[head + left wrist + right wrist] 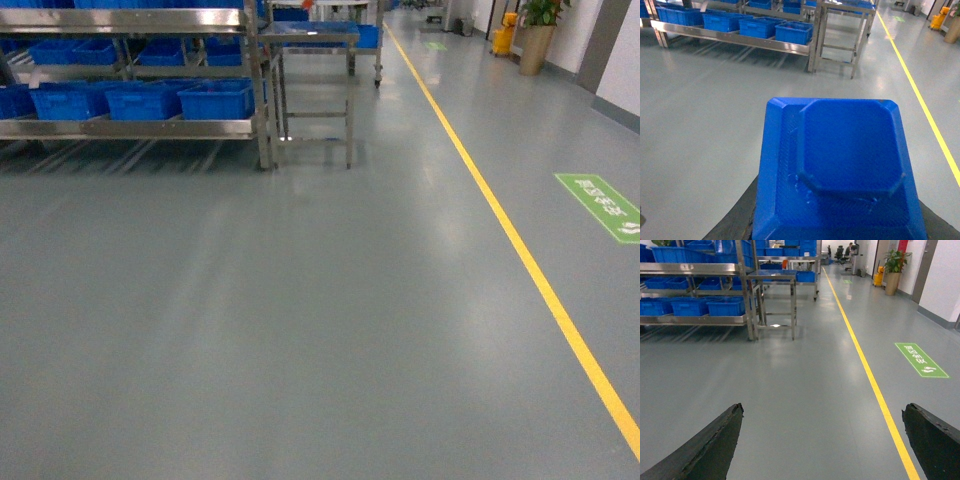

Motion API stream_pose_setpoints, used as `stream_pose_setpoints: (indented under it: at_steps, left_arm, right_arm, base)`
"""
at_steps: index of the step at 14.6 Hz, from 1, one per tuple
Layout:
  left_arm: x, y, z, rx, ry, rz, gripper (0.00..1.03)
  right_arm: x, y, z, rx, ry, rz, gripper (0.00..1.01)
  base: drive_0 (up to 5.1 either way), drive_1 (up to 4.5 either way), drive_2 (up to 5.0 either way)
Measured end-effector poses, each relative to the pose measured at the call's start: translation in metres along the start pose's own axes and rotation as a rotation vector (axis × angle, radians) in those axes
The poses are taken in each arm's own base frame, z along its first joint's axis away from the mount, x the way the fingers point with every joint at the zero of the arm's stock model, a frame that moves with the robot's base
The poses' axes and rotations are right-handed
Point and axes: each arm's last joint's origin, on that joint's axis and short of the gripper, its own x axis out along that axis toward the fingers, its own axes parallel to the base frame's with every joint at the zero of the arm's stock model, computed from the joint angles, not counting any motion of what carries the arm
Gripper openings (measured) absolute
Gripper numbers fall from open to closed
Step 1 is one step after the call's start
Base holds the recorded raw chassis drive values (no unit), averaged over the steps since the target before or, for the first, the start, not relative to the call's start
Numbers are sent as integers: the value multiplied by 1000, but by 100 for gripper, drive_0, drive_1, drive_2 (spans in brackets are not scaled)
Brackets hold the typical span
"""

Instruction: Pick blue part to blue bin on bottom shelf

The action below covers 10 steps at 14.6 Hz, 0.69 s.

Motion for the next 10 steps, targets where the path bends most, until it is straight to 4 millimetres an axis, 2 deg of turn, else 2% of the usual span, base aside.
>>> stream_pose_setpoints:
  at_steps: [10]
  left_arm:
    - [0, 0, 0, 2, 2, 2, 43]
  right_arm:
    - [0, 0, 0, 0, -1, 0, 98]
  base:
    - [-8, 418, -434]
